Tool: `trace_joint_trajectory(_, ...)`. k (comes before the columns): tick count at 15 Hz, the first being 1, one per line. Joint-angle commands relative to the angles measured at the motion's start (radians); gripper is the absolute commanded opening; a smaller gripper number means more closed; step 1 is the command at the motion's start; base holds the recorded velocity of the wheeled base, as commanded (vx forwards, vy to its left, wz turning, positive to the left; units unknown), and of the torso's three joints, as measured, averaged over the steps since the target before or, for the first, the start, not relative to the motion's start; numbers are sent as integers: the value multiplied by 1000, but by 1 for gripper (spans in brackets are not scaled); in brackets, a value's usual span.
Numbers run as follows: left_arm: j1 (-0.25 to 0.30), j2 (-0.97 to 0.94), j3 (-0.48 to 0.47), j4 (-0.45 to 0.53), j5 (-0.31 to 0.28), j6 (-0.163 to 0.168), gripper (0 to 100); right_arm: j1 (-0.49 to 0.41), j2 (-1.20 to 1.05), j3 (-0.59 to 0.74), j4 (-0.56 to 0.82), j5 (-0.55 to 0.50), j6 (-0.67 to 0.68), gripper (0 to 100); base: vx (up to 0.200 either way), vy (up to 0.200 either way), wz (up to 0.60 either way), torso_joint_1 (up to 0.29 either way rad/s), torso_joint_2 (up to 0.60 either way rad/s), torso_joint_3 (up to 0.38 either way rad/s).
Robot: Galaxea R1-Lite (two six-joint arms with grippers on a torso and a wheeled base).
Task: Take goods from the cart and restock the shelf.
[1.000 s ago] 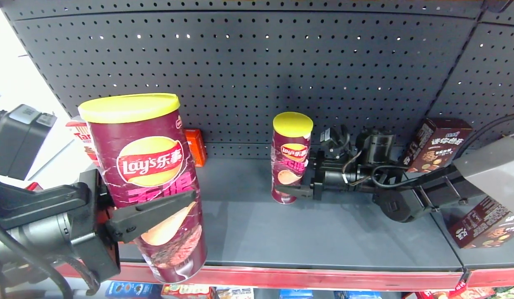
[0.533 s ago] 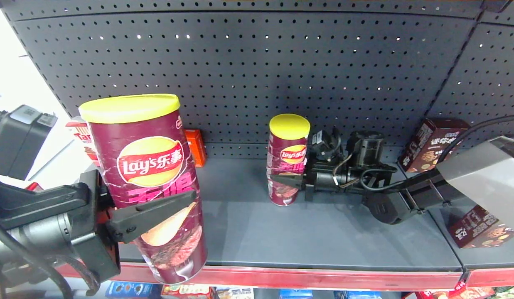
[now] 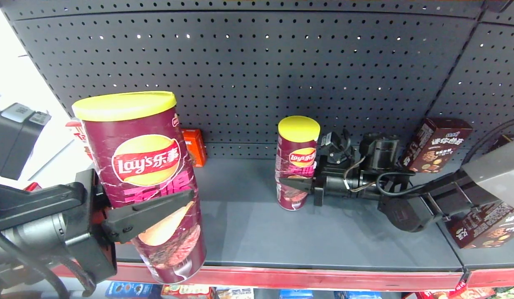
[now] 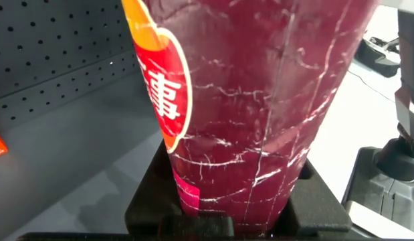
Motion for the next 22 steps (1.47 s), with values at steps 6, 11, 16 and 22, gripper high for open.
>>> trace_joint_trajectory(6, -2, -7, -3, -1, -1, 0, 0, 93, -268, 329, -84, -152, 5, 0, 0, 0, 0, 0, 0, 0)
trace_joint_trajectory(11, -2, -7, 0, -1, -1, 0, 0, 156, -297, 531, -221, -204, 34, 0, 0, 0, 0, 0, 0, 0)
trace_joint_trajectory(16, -2, -8, 0, 1, -1, 0, 0, 151, -230, 528, -273, -202, 60, 0, 0, 0, 0, 0, 0, 0)
trace_joint_trajectory(22, -2, -7, 2, 1, -1, 0, 0, 113, -164, 461, -307, -190, 65, 0, 0, 0, 0, 0, 0, 0)
